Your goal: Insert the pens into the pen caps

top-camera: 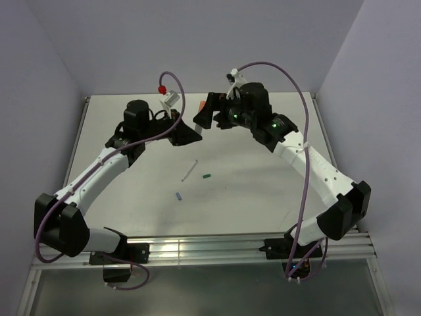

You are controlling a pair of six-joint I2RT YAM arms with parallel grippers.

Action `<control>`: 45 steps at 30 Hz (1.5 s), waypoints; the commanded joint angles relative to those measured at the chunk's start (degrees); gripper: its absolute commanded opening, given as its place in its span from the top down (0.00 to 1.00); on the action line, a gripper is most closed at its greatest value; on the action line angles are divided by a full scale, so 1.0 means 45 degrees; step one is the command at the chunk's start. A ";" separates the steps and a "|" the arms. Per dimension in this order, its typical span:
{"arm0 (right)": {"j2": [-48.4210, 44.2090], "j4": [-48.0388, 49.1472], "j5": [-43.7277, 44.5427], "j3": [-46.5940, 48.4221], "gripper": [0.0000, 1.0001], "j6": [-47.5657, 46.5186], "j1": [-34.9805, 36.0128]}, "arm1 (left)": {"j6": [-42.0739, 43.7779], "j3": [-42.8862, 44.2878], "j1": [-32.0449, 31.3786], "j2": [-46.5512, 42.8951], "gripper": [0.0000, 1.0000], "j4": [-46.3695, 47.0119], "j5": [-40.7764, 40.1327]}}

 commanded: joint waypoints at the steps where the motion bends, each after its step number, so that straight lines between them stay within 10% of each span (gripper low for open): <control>1: -0.0997 0.0125 -0.2017 0.1790 0.00 -0.1158 -0.0434 | -0.0753 -0.0355 0.0494 -0.0851 1.00 0.2134 0.2698; 10: -0.1251 0.1605 -0.9401 0.3943 0.00 -0.0909 -0.2601 | -0.3888 -0.1952 0.1217 -0.1691 1.00 0.6854 0.5920; 15: -0.1486 0.2523 -1.0069 0.3811 0.02 -0.0112 -0.2877 | -0.7134 -0.3109 0.1237 -0.2023 1.00 1.1818 0.6432; 20: -0.1643 0.5297 -1.0151 0.1954 0.32 0.2157 -0.2839 | -0.8273 -0.3305 0.1198 -0.2004 1.00 1.3559 0.6278; 34: -0.1019 0.6141 -0.9231 0.0839 0.43 0.3488 -0.1706 | -0.5229 -0.2759 0.0808 -0.2063 1.00 0.9113 0.5691; 45: -0.0569 0.6101 -0.9036 0.0429 0.58 0.3058 -0.1100 | -0.5540 -0.2934 0.0729 -0.2024 1.00 0.9870 0.5807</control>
